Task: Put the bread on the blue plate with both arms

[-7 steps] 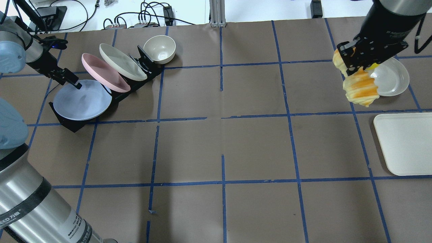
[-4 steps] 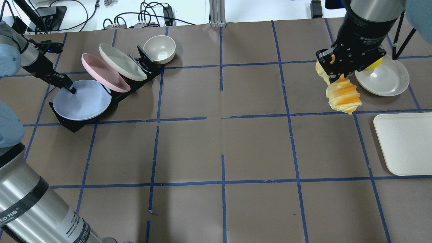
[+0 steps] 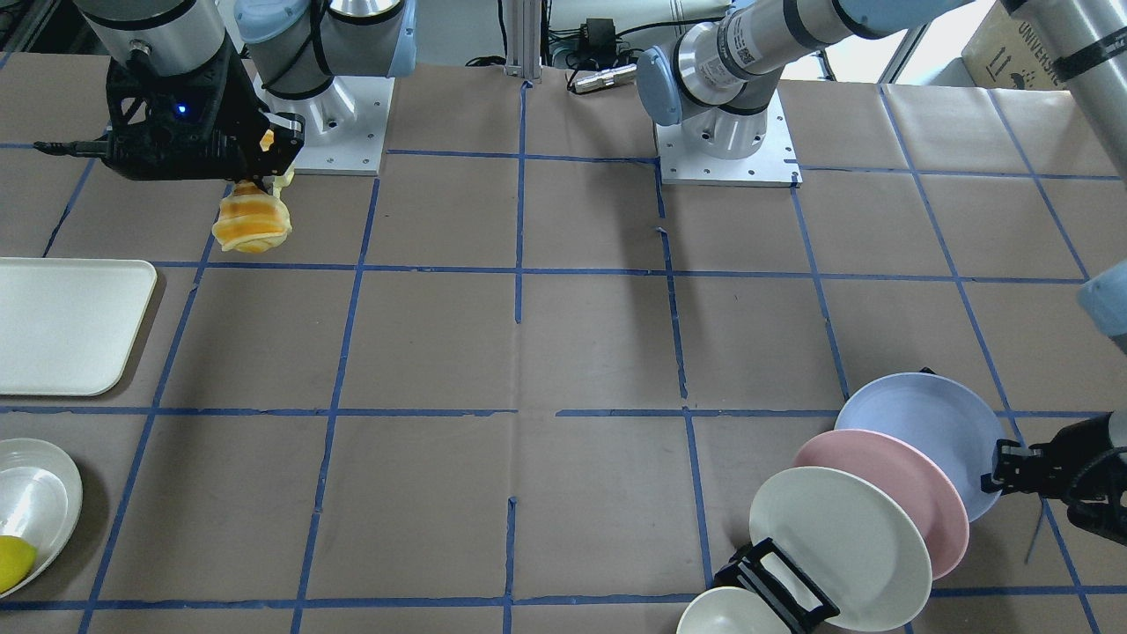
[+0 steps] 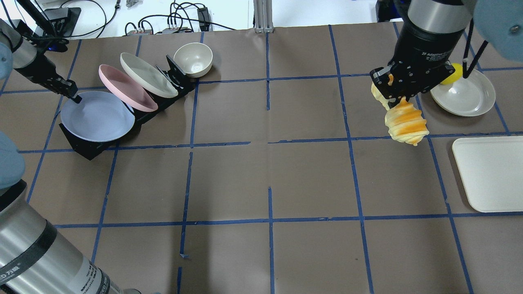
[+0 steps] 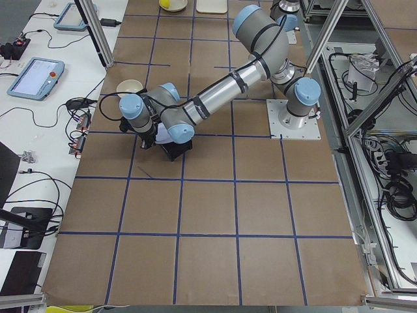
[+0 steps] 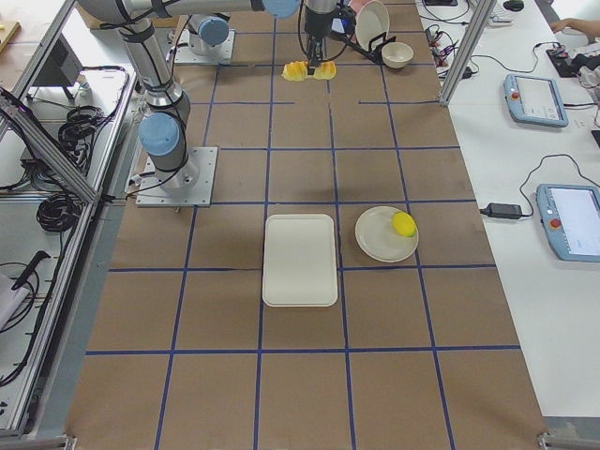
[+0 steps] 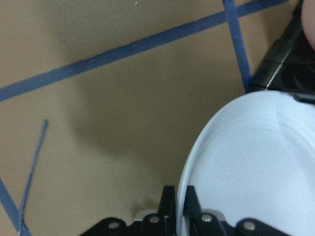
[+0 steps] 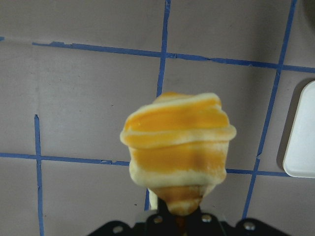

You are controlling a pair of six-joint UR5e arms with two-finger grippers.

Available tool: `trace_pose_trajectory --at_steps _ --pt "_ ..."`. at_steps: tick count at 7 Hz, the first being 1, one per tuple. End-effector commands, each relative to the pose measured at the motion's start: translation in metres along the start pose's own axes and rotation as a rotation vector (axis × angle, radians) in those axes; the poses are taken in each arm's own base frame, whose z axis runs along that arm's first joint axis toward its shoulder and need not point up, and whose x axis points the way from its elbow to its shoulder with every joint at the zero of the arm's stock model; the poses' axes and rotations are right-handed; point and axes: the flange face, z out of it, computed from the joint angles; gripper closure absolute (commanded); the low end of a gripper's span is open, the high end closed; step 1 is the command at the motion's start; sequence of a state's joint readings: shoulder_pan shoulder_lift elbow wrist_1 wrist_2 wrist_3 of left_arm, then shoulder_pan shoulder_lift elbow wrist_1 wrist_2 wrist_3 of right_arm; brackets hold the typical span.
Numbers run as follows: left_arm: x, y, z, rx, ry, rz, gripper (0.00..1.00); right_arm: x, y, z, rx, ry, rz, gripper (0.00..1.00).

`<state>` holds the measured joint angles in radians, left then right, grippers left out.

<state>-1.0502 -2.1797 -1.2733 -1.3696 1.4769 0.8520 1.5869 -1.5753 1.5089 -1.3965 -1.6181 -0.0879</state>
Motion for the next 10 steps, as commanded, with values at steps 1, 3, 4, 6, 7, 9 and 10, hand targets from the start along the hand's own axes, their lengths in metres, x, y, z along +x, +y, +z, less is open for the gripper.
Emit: trace_pose_trajectory --at_steps 1,3,4,6,7,9,10 --pt "0.052 0.035 -0.084 -0.018 0.017 -0.005 1.00 0.001 -0.001 0.002 -0.006 0.026 -0.002 0.92" --pt "0.092 0.061 -0.126 -0.038 0.053 -0.068 1.00 0.002 -0.003 0.000 0.013 0.026 0.001 0.92" --pt "0.109 0.073 -0.111 -0.057 0.095 -0.131 1.00 0.002 -0.004 -0.003 0.036 0.027 0.002 0.92" --pt "0.190 0.085 -0.086 -0.043 0.097 -0.290 1.00 0.002 -0.009 -0.007 0.079 0.032 0.003 0.92" --pt "0.245 0.066 -0.078 0.008 0.034 -0.331 1.00 0.003 -0.009 -0.008 0.082 0.034 0.005 0.92" --pt "0.365 0.034 -0.055 -0.003 0.014 -0.450 1.00 0.003 -0.010 -0.006 0.079 0.033 0.005 0.92" --pt "0.424 0.019 -0.041 0.012 0.006 -0.504 1.00 0.002 -0.009 -0.005 0.075 0.030 0.003 0.92"
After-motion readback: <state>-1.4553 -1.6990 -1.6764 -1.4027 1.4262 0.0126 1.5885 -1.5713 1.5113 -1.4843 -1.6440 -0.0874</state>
